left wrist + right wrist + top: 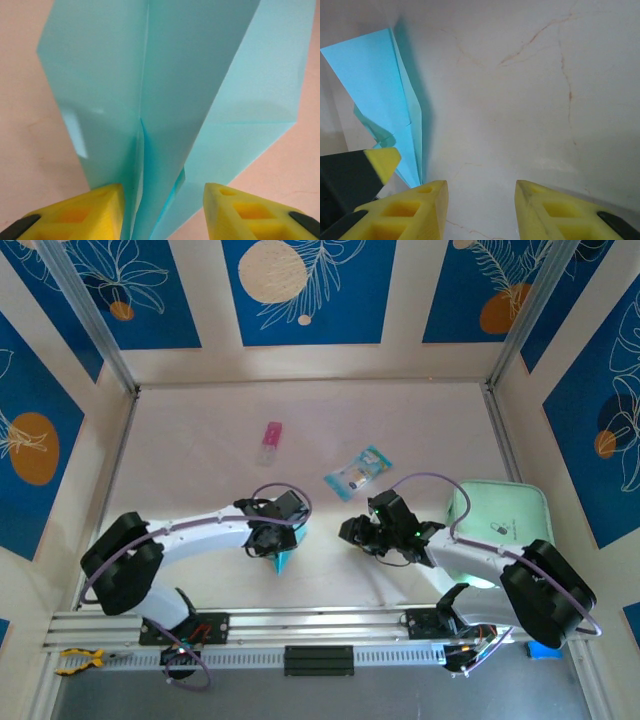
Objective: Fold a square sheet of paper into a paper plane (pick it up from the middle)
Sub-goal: Move a paper plane to the center of the table, then reset both arms
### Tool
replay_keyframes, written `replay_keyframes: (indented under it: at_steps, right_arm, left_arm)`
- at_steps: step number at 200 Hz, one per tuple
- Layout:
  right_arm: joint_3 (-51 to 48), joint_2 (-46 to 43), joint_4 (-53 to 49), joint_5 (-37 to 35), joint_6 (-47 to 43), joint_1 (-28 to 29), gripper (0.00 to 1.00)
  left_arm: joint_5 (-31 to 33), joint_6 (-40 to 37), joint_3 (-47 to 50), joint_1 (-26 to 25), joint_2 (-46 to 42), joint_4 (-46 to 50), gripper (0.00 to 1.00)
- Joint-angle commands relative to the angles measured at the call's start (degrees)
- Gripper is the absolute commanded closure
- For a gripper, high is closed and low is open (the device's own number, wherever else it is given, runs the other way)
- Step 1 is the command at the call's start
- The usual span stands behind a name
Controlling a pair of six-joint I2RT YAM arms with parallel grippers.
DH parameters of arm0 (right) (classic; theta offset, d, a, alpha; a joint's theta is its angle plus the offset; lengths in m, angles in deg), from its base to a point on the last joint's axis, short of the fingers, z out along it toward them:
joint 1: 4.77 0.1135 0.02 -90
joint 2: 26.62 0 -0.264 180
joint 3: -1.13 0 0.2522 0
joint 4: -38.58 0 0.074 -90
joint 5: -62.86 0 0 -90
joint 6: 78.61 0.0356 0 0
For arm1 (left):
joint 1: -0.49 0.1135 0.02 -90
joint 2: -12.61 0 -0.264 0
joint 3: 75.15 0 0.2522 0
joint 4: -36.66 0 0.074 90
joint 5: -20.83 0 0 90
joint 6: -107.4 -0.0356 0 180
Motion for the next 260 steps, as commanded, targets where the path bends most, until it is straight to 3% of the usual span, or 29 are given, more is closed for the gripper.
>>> replay_keyframes:
  at_steps: [1,46,73,114,134,170,207,223,243,260]
  right_arm:
    - [0.40,-1.78,-3.00,-1.24,-1.38,-0.46,0.59]
    - [3.16,-7.28,-10.23,-4.69,-6.34,-1.68,0.58]
    - [6.53,-12.55,-17.22,-9.50,-11.84,-3.12,0.47]
    - [12.71,-15.24,-24.95,-20.76,-25.17,-8.39,0.34]
    - [13.88,-12.71,-23.01,-27.01,-34.55,-11.26,0.31]
    - [12.62,-3.34,-11.05,-40.67,-49.97,-16.44,0.29]
    - [9.12,8.19,9.76,-37.00,-60.66,-22.48,0.28]
    - [6.25,11.22,20.99,-29.81,-62.70,-25.42,0.28]
    - [5.86,13.03,27.46,-21.15,-66.03,-27.98,0.29]
    - [3.99,14.31,33.51,-12.73,-65.50,-31.82,0.30]
  left_arm:
    - [2.57,1.16,0.48,-0.18,-3.81,3.64,0.53]
    - [10.67,-1.83,1.26,-0.09,-14.14,7.17,0.51]
    - [18.64,-6.23,2.56,1.71,-22.64,9.42,0.39]
    - [24.37,-18.08,8.21,8.01,-34.34,4.89,0.14]
    - [24.01,-23.68,11.37,13.55,-37.73,0.31,0.00]
    - [26.00,-31.00,13.70,22.90,-37.30,-7.25,0.00]
    - [33.39,-37.29,16.68,31.15,-31.16,-20.32,0.00]
    - [33.80,-41.51,17.68,34.22,-27.44,-26.32,0.00]
    - [31.62,-43.66,16.19,37.85,-22.36,-28.34,0.00]
    - [31.21,-51.03,15.48,38.58,-18.26,-35.52,0.00]
